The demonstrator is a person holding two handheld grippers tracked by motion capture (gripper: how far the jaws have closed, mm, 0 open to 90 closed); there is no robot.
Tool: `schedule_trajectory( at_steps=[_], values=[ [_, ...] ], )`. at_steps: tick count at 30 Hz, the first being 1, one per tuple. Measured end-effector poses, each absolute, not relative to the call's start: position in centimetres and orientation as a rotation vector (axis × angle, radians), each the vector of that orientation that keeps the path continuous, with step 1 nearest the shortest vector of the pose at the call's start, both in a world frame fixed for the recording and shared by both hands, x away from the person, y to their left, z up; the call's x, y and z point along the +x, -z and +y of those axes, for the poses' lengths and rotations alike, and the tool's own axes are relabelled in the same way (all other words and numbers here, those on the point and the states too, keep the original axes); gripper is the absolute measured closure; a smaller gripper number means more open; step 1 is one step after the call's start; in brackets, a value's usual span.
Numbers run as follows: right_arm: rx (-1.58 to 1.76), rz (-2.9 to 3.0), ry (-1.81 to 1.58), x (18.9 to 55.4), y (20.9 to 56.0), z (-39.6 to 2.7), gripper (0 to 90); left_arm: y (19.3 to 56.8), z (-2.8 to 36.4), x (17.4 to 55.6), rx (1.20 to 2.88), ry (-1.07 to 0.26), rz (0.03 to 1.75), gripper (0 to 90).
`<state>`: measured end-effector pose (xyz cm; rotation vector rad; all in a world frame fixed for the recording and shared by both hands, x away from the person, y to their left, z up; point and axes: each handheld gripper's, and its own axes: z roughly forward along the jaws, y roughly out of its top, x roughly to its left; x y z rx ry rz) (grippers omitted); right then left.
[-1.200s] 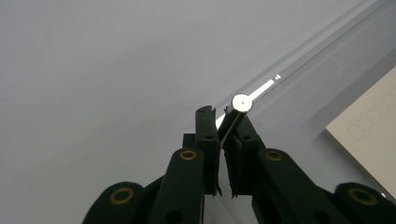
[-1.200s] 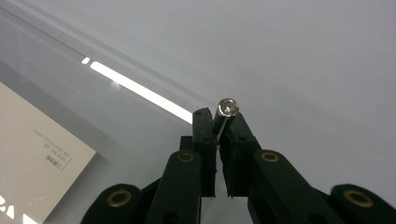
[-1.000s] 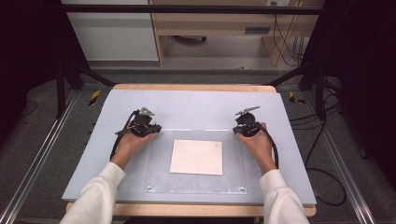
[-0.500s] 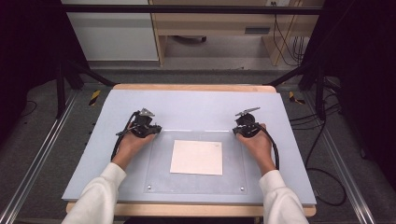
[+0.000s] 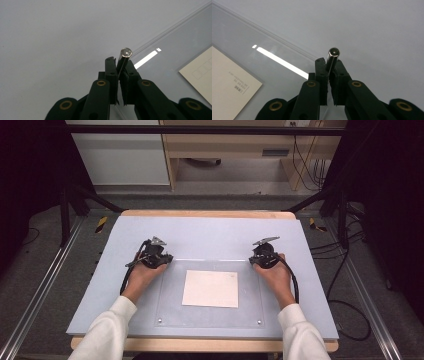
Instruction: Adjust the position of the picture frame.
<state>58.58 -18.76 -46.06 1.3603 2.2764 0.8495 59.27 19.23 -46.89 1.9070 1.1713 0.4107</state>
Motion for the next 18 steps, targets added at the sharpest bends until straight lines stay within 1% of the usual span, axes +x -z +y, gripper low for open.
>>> schedule_trajectory(
  at_steps=[1, 5, 9, 10, 12, 16, 18],
  values=[
    [1.355, 2.275, -0.849, 58.5, 46.1, -18.7, 85.0, 46.8, 19.3, 59.2, 1.924, -0.414, 1.168, 84.2],
    [1.348, 2.274, -0.859, 58.5, 46.1, -18.8, 84.9, 47.0, 19.0, 59.1, 1.888, -0.425, 1.181, 84.1],
    [1.349, 2.266, -0.87, 58.4, 46.2, -18.8, 84.4, 46.9, 19.0, 59.1, 1.906, -0.442, 1.167, 83.9],
    [1.35, 2.258, -0.877, 58.4, 46.2, -18.9, 82.2, 47.0, 19.0, 59.1, 1.898, -0.444, 1.167, 83.6],
    [1.345, 2.253, -0.88, 58.4, 46.2, -19.0, 80.8, 46.9, 18.9, 59.0, 1.862, -0.446, 1.17, 83.2],
    [1.336, 2.215, -0.914, 58.0, 45.8, -19.5, 73.2, 46.3, 18.9, 58.6, 1.77, -0.48, 1.153, 74.3],
    [1.306, 2.168, -0.977, 57.4, 45.3, -19.8, 68.0, 45.7, 18.5, 58.1, 1.67, -0.507, 1.104, 68.9]
  ],
)
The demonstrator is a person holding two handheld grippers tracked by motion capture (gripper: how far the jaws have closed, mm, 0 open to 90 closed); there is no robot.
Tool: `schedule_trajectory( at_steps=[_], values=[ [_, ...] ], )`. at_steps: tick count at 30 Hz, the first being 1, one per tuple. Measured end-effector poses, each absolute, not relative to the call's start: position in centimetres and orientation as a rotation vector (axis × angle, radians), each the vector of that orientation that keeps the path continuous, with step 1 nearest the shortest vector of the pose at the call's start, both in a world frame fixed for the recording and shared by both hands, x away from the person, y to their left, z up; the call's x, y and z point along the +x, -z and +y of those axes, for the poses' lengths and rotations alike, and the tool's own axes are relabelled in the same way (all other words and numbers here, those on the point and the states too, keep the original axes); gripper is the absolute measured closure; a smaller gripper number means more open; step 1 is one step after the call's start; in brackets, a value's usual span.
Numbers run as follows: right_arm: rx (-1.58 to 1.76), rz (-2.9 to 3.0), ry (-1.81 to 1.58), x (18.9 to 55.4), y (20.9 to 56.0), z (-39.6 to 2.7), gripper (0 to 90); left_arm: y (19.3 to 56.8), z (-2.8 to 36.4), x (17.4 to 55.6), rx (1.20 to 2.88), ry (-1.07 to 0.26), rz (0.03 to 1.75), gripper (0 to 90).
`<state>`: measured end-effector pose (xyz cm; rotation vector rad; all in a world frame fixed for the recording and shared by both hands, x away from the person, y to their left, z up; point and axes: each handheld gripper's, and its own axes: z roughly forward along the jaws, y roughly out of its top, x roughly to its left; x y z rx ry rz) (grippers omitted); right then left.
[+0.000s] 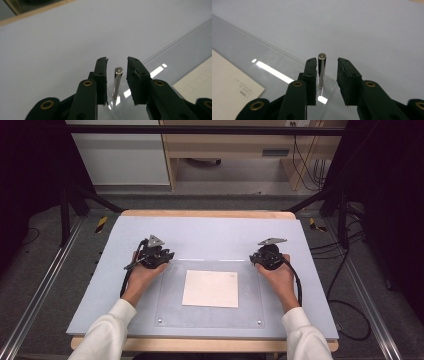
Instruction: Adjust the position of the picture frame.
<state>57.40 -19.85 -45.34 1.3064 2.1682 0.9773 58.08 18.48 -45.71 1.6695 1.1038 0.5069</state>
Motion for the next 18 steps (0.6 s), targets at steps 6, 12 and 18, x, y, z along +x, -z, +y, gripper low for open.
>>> schedule_trajectory(
  at_steps=[6, 12, 18],
  values=[
    [1.223, 2.119, -1.031, 56.3, 44.8, -20.3, 62.5, 45.3, 17.9, 57.6, 1.659, -0.547, 1.047, 63.3],
    [1.188, 2.098, -1.064, 55.9, 44.8, -20.6, 63.1, 45.5, 18.1, 57.6, 1.686, -0.565, 1.064, 63.8],
    [1.161, 2.114, -1.071, 56.1, 45.0, -19.9, 68.7, 45.7, 18.8, 57.8, 1.691, -0.559, 1.087, 67.2]
  ],
)
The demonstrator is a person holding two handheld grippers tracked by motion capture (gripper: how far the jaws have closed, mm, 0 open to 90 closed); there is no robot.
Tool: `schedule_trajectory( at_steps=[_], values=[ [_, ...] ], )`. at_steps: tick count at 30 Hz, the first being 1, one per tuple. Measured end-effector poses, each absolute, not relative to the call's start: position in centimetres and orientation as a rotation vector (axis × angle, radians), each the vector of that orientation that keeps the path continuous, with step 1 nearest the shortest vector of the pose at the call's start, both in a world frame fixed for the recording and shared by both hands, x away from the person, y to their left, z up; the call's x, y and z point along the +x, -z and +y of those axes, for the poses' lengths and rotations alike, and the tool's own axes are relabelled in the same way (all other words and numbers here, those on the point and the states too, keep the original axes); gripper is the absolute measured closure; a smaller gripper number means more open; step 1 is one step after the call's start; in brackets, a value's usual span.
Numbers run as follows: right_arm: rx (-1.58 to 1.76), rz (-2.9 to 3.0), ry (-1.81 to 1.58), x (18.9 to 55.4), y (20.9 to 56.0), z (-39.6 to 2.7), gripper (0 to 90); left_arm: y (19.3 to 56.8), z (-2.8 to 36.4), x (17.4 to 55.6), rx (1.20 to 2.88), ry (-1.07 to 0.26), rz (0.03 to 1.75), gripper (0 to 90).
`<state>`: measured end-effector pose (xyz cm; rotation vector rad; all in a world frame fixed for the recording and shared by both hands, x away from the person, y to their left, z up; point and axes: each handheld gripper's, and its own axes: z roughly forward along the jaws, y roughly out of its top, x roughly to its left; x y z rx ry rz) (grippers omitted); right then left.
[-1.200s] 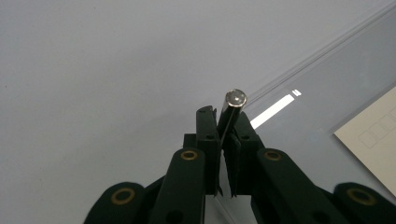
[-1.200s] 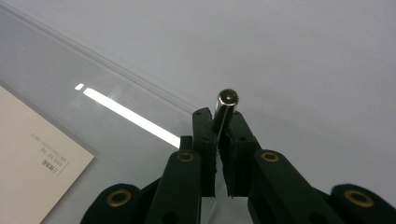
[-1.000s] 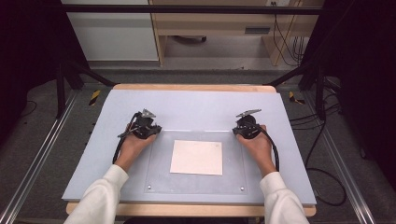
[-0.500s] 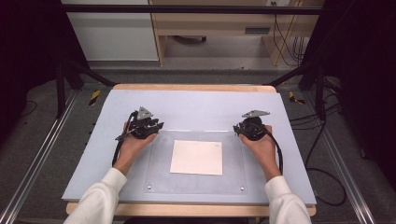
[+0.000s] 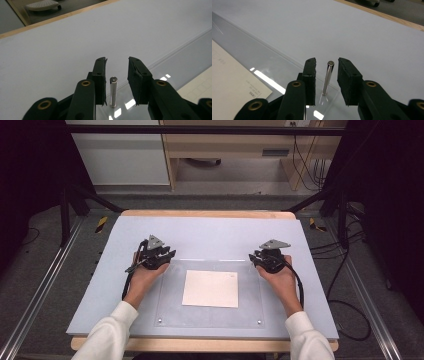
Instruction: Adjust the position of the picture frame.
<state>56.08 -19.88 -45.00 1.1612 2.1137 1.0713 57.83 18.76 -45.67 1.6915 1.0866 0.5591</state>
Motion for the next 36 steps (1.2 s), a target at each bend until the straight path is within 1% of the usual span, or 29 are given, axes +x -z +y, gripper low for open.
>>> schedule_trajectory(
  at_steps=[1, 2, 3, 4, 7, 9, 10, 13, 19, 29, 36],
  values=[
    [1.169, 2.118, -1.067, 56.2, 45.2, -19.7, 70.6, 45.7, 18.8, 57.8, 1.691, -0.559, 1.089, 68.9],
    [1.169, 2.118, -1.067, 56.2, 45.2, -19.7, 70.6, 45.8, 18.6, 57.9, 1.672, -0.558, 1.094, 68.9],
    [1.173, 2.118, -1.068, 56.2, 45.3, -19.7, 71.5, 46.0, 18.0, 57.9, 1.588, -0.549, 1.117, 69.5],
    [1.173, 2.117, -1.072, 56.3, 45.4, -19.6, 73.5, 46.1, 17.9, 57.8, 1.568, -0.553, 1.124, 72.7],
    [1.18, 2.105, -1.077, 56.4, 45.5, -19.4, 77.8, 46.2, 18.4, 57.8, 1.622, -0.553, 1.126, 78.1],
    [1.197, 2.091, -1.067, 56.5, 45.5, -19.3, 83.6, 46.3, 18.3, 57.9, 1.6, -0.548, 1.135, 80.0],
    [1.203, 2.082, -1.066, 56.5, 45.5, -19.4, 85.0, 46.3, 18.4, 58.0, 1.592, -0.546, 1.136, 81.9],
    [1.207, 2.084, -1.072, 56.6, 45.5, -19.5, 85.3, 46.3, 18.5, 58.0, 1.6, -0.543, 1.138, 83.8],
    [1.22, 2.097, -1.067, 56.7, 45.3, -19.5, 85.4, 46.1, 18.5, 58.1, 1.62, -0.545, 1.137, 84.1],
    [1.286, 2.176, -0.995, 57.7, 44.4, -19.3, 85.6, 45.2, 18.6, 58.8, 1.727, -0.493, 1.194, 84.5],
    [1.324, 2.242, -0.947, 58.5, 43.8, -19.3, 85.3, 44.7, 18.7, 59.4, 1.819, -0.453, 1.199, 84.5]
  ],
)
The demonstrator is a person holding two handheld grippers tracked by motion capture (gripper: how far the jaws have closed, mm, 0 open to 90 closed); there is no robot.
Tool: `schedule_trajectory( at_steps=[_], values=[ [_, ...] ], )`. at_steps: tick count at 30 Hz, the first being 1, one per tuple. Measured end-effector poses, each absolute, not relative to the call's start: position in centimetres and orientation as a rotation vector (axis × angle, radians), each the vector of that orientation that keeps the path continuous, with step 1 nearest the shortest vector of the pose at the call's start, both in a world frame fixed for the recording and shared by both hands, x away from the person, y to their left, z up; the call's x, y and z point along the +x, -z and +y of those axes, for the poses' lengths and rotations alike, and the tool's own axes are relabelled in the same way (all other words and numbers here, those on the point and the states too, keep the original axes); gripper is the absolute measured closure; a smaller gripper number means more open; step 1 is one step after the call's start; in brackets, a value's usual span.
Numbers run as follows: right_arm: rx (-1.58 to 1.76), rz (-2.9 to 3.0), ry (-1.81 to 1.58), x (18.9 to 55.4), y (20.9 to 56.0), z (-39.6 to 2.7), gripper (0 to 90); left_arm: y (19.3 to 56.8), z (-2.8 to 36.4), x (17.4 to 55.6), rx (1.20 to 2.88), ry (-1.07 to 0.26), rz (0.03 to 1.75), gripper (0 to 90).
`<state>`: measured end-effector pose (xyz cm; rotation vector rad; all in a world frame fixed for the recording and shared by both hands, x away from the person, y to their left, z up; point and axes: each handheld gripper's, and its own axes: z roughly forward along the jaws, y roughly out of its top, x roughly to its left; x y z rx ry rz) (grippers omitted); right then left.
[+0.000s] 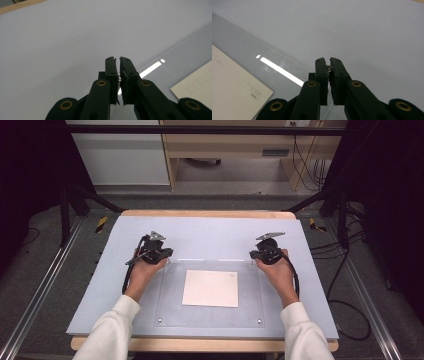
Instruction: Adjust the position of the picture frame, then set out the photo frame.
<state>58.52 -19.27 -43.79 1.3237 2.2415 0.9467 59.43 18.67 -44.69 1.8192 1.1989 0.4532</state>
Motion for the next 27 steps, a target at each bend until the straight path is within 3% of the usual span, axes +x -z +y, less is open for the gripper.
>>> schedule_trajectory(
  at_steps=[27],
  values=[
    [1.437, 2.326, -1.028, 59.8, 43.6, -20.3, 80.9, 43.7, 19.3, 60.9, 1.982, -0.344, 1.219, 84.5]
  ],
)
